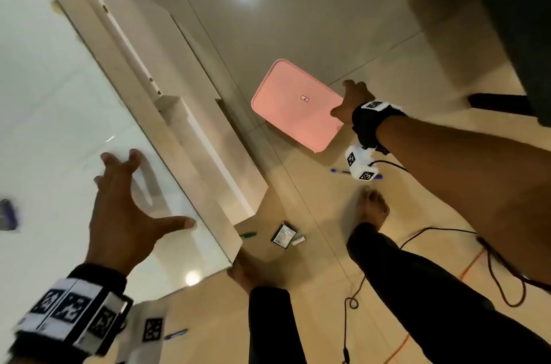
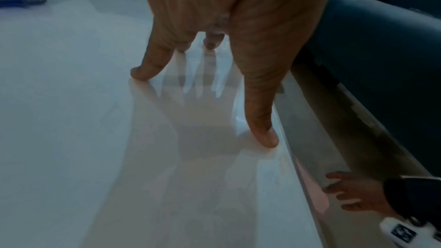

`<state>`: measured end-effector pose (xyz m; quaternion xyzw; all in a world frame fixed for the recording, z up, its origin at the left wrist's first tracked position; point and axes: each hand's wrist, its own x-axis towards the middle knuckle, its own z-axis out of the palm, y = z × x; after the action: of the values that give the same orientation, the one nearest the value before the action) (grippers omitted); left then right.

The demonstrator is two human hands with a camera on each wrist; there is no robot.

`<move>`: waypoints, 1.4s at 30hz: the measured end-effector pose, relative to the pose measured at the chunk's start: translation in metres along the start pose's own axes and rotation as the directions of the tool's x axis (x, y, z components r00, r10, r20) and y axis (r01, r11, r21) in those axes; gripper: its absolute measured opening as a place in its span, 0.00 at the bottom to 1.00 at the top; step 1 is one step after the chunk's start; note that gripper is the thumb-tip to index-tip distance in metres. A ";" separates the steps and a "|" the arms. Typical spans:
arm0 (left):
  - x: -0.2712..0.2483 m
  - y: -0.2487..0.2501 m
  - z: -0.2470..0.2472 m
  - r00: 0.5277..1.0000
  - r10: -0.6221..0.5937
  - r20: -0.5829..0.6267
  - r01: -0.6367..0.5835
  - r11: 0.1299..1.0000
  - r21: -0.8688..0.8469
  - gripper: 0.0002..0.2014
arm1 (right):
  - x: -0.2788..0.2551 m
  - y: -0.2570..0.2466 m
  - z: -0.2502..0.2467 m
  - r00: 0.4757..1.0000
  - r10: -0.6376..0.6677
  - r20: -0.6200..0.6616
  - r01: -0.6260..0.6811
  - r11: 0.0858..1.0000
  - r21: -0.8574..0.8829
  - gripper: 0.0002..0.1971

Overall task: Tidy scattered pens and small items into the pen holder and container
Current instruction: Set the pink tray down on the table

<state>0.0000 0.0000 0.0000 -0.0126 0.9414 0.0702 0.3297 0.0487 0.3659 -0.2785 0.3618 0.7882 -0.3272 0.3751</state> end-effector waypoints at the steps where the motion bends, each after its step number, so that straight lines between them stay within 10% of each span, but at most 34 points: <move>1: 0.004 -0.006 0.004 0.999 0.025 -0.022 -0.025 1.000 0.019 0.69 | 0.009 0.000 0.004 1.000 0.012 0.012 -0.012 1.000 -0.011 0.42; 10: 0.035 -0.077 0.026 0.995 0.099 -0.011 -0.099 0.995 -0.027 0.74 | 0.018 0.031 0.047 0.997 -0.016 -0.072 0.024 0.994 0.106 0.27; 18: 0.016 -0.037 0.018 0.989 0.121 -0.081 -0.123 0.992 -0.020 0.70 | -0.078 0.036 0.039 0.974 -0.144 -0.176 0.161 0.983 0.087 0.18; 24: 0.009 -0.024 0.009 0.996 0.081 -0.026 -0.082 0.996 -0.046 0.71 | -0.174 0.041 -0.004 0.953 0.140 -0.269 -0.053 0.950 0.308 0.07; 29: 0.007 -0.022 0.011 0.993 0.122 -0.004 -0.122 0.992 -0.040 0.62 | -0.274 0.033 -0.053 0.932 0.198 -0.303 0.079 0.706 0.704 0.06; 34: -0.044 -0.062 -0.002 0.985 0.064 -0.162 -0.144 0.824 -0.548 0.25 | -0.403 -0.040 -0.067 0.928 -0.015 -0.372 0.349 0.378 0.857 0.10; 42: -0.140 -0.226 -0.034 0.974 -0.150 -0.171 -0.062 0.547 -0.835 0.11 | -0.462 -0.227 0.074 0.956 -0.182 -0.229 0.263 0.199 0.944 0.09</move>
<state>0.1041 -0.2314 0.0853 -0.1993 0.8243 0.4991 0.1783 0.1012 0.0385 0.1221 0.4084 0.4726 -0.7809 -0.0059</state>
